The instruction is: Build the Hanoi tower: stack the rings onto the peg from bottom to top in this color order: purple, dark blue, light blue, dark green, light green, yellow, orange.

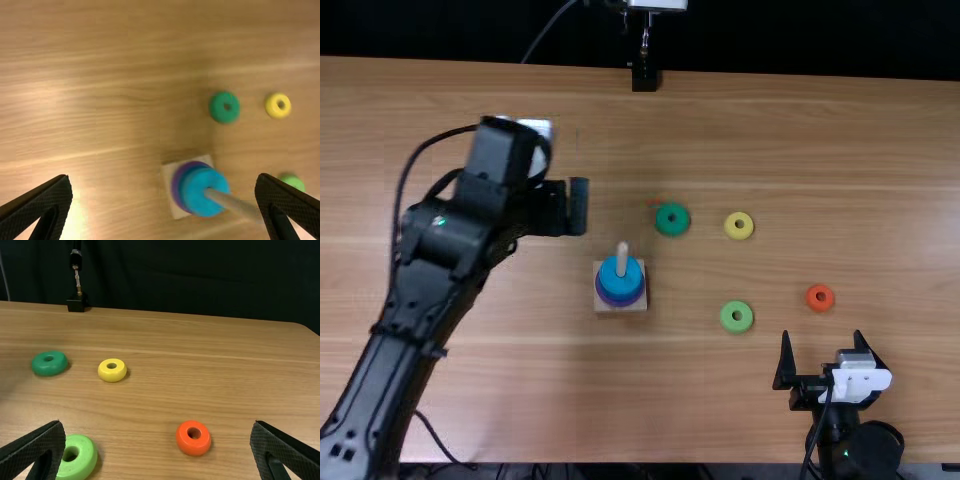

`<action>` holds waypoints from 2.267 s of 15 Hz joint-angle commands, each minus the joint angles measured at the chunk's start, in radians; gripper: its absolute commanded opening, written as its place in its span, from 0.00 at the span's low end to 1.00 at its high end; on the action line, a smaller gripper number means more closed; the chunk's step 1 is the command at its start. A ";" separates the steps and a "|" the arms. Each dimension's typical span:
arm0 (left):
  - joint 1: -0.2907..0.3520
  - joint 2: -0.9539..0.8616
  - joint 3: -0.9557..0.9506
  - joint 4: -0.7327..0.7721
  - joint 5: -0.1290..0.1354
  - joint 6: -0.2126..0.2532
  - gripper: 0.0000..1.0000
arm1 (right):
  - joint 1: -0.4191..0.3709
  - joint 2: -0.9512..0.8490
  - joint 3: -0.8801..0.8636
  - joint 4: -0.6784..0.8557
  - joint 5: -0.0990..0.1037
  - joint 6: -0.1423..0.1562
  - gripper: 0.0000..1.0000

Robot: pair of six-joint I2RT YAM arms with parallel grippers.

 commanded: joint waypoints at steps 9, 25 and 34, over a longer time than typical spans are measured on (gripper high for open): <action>0.262 -0.557 -0.689 0.499 -0.014 0.009 1.00 | -0.004 -0.019 -0.050 -0.065 0.009 -0.003 1.00; 0.243 -1.529 -1.574 0.870 -0.017 0.250 1.00 | -0.004 -0.019 -0.050 -0.065 0.009 -0.003 1.00; 0.236 -1.581 -1.581 0.535 -0.049 0.250 1.00 | -0.004 -0.019 -0.050 -0.065 0.009 -0.003 1.00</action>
